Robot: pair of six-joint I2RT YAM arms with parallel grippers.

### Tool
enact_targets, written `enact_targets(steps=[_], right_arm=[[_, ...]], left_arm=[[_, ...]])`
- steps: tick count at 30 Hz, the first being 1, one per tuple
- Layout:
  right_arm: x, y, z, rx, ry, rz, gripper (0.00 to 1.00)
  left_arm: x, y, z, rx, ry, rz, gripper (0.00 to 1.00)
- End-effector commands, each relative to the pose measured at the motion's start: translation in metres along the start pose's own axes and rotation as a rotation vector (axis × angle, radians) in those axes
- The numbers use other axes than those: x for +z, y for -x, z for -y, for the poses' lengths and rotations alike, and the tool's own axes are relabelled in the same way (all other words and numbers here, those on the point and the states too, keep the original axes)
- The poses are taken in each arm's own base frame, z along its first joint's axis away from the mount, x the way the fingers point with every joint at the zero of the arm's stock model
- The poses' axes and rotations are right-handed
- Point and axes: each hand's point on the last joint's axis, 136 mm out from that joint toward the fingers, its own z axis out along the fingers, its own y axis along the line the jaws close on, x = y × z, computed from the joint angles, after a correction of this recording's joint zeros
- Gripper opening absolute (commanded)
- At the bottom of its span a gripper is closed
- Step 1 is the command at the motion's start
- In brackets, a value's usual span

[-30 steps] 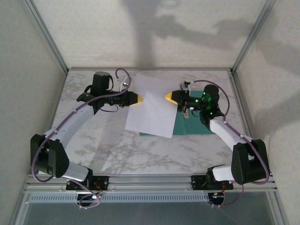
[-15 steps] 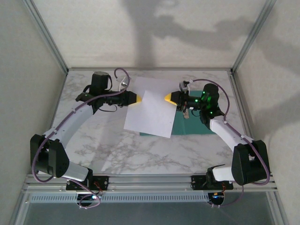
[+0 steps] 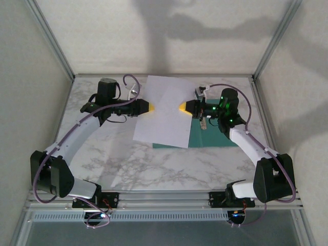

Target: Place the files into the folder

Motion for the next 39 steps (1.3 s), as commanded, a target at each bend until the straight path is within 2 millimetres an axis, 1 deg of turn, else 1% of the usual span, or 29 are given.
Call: enact_targets(steps=[1, 3, 5, 7, 11, 13, 14, 17, 19, 21, 24, 27, 28, 29, 31, 35, 37, 39], right_arm=[[-0.002, -0.003, -0.017, -0.076, -0.016, -0.014, 0.0], [-0.003, -0.006, -0.014, -0.082, -0.07, -0.029, 0.0], [-0.007, -0.008, -0.008, -0.095, -0.158, -0.037, 0.0], [-0.013, -0.009, 0.003, -0.093, -0.269, -0.043, 0.0], [-0.029, -0.009, 0.033, -0.052, -0.504, -0.06, 0.0], [-0.037, -0.008, 0.046, -0.041, -0.598, -0.067, 0.0], [-0.041, -0.008, 0.05, -0.041, -0.638, -0.072, 0.0], [-0.057, -0.004, 0.065, -0.044, -0.788, -0.08, 0.0], [-0.076, -0.001, 0.077, -0.043, -0.934, -0.081, 0.0], [-0.095, 0.004, 0.081, -0.056, -1.063, -0.074, 0.0], [-0.118, 0.011, 0.076, -0.092, -1.192, -0.048, 0.0], [-0.13, 0.018, 0.063, -0.149, -1.249, -0.009, 0.0], [-0.132, 0.021, 0.059, -0.168, -1.257, 0.004, 0.0], [-0.134, 0.022, 0.055, -0.188, -1.266, 0.009, 0.0], [-0.136, 0.025, 0.048, -0.228, -1.272, 0.017, 0.0], [-0.138, 0.029, 0.039, -0.286, -1.27, 0.031, 0.0], [-0.135, 0.03, 0.037, -0.308, -1.252, 0.026, 0.0], [-0.129, 0.029, 0.036, -0.321, -1.217, 0.017, 0.0]], left_arm=[[-0.008, 0.003, 0.006, 0.037, 0.007, 0.027, 0.48], [-0.01, 0.008, -0.008, 0.031, 0.091, 0.062, 0.59], [-0.009, 0.011, -0.017, 0.018, 0.124, 0.084, 0.64], [-0.012, 0.014, -0.032, 0.001, 0.198, 0.12, 0.71], [-0.02, 0.022, -0.055, -0.008, 0.341, 0.212, 0.74], [-0.019, 0.023, -0.062, -0.013, 0.38, 0.243, 0.74], [-0.016, 0.022, -0.064, -0.015, 0.388, 0.251, 0.74], [0.002, 0.014, -0.073, -0.033, 0.406, 0.231, 0.7], [0.02, 0.007, -0.075, -0.048, 0.389, 0.211, 0.66], [0.042, -0.003, -0.078, -0.054, 0.383, 0.177, 0.64], [0.074, -0.014, -0.081, -0.06, 0.376, 0.149, 0.62], [0.102, -0.025, -0.086, -0.092, 0.346, 0.133, 0.61], [0.109, -0.029, -0.09, -0.098, 0.35, 0.125, 0.61], [0.117, -0.035, -0.101, -0.118, 0.374, 0.111, 0.62], [0.129, -0.045, -0.123, -0.179, 0.408, 0.086, 0.59], [0.146, -0.065, -0.141, -0.208, 0.427, 0.047, 0.59], [0.15, -0.075, -0.15, -0.228, 0.445, 0.023, 0.59], [0.15, -0.084, -0.16, -0.253, 0.464, 0.009, 0.59]])
